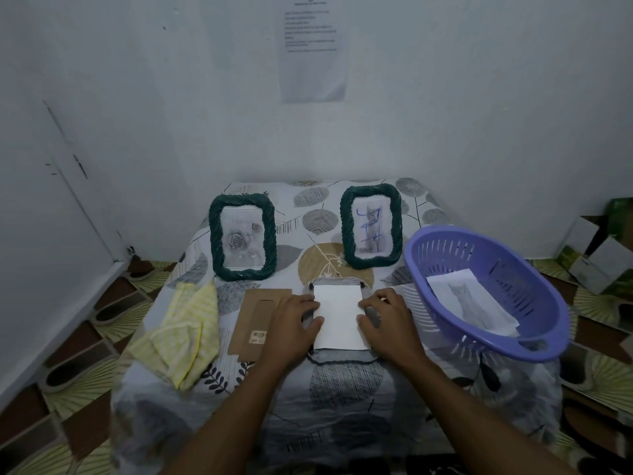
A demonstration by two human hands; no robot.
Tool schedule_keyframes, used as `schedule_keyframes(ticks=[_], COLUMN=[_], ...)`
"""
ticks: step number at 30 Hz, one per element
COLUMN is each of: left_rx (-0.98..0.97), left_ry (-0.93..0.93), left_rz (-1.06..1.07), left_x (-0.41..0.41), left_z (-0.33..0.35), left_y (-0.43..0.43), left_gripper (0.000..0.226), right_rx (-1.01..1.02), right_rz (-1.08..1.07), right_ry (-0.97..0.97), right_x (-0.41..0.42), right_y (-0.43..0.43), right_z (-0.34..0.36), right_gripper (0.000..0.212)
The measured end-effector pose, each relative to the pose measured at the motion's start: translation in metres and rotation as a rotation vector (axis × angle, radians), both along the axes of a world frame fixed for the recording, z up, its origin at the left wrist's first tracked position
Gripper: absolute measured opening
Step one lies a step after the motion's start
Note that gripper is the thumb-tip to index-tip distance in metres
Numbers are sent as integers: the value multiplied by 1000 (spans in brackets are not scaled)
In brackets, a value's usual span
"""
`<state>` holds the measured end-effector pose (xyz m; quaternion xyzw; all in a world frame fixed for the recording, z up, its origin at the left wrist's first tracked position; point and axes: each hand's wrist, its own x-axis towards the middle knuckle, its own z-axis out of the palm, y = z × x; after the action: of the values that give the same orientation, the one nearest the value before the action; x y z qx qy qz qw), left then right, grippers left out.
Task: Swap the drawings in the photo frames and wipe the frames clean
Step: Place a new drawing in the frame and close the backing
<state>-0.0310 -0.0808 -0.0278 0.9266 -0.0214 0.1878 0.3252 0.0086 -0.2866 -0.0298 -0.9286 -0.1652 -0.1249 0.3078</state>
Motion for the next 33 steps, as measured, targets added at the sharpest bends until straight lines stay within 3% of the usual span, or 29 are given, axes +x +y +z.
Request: schedule_keyframes(ticks=[17,22,26,28,33], left_rx=[-69,86,226,148,-53], left_ry=[80,22,216,260,230], left_rz=[-26,153,354,407,476], left_x=[-1,-3,-14,-18,-18], left_z=[18,37,27,22,26], left_y=[2,29,51,55,52], left_gripper=[28,27,49,50,28], right_rx=[40,84,103,108,147], right_rz=[5,19,20,20,10], right_ry=[16,24,26,24,12], right_x=[-1,-2,-3,-3,-4], right_y=[0,0,0,1,2], right_z=[-1,1,1,1,3], right_gripper=[26,26,26,28,30])
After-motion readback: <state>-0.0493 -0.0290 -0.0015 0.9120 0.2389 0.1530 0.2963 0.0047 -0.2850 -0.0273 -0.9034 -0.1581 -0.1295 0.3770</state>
